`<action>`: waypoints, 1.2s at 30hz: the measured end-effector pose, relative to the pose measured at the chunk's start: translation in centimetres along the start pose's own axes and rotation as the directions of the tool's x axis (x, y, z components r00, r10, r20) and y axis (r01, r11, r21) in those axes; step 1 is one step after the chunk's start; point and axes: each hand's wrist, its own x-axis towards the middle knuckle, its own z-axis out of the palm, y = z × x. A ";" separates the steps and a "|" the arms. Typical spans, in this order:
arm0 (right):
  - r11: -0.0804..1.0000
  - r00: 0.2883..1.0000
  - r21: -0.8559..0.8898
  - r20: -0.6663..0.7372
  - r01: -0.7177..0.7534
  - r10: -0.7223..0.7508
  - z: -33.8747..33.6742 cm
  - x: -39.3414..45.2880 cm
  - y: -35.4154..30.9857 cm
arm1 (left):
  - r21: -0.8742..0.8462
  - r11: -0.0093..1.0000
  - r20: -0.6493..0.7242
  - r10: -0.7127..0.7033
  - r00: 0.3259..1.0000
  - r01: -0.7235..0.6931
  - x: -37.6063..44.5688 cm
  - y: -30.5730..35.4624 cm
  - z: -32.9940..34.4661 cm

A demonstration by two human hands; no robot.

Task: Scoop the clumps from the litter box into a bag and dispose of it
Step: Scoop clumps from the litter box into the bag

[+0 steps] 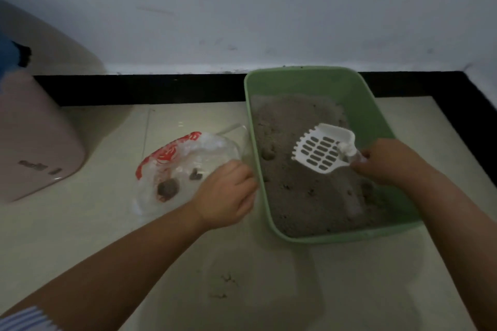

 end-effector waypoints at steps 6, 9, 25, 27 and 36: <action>0.998 0.984 0.043 0.166 0.051 -0.057 4.6 0.1 2.2 | -0.052 0.989 0.022 0.137 0.990 -0.136 0.9 2.3 3.2; 0.991 0.986 0.109 0.144 0.073 -0.089 6.4 0.7 1.3 | -0.041 0.985 0.033 0.170 0.985 -0.168 1.1 2.0 3.7; 0.876 0.984 0.478 0.114 0.065 -0.136 11.7 3.9 -2.0 | -0.061 0.985 0.017 0.162 0.987 -0.160 1.1 2.4 5.3; 0.847 0.989 0.531 0.116 0.020 -0.096 12.1 4.1 -2.9 | -0.059 0.986 0.023 0.160 0.987 -0.159 1.2 2.4 5.3; 0.688 0.999 0.725 -0.033 0.010 0.020 11.7 5.0 -4.1 | -0.054 0.989 0.008 0.141 0.990 -0.140 1.0 2.5 5.3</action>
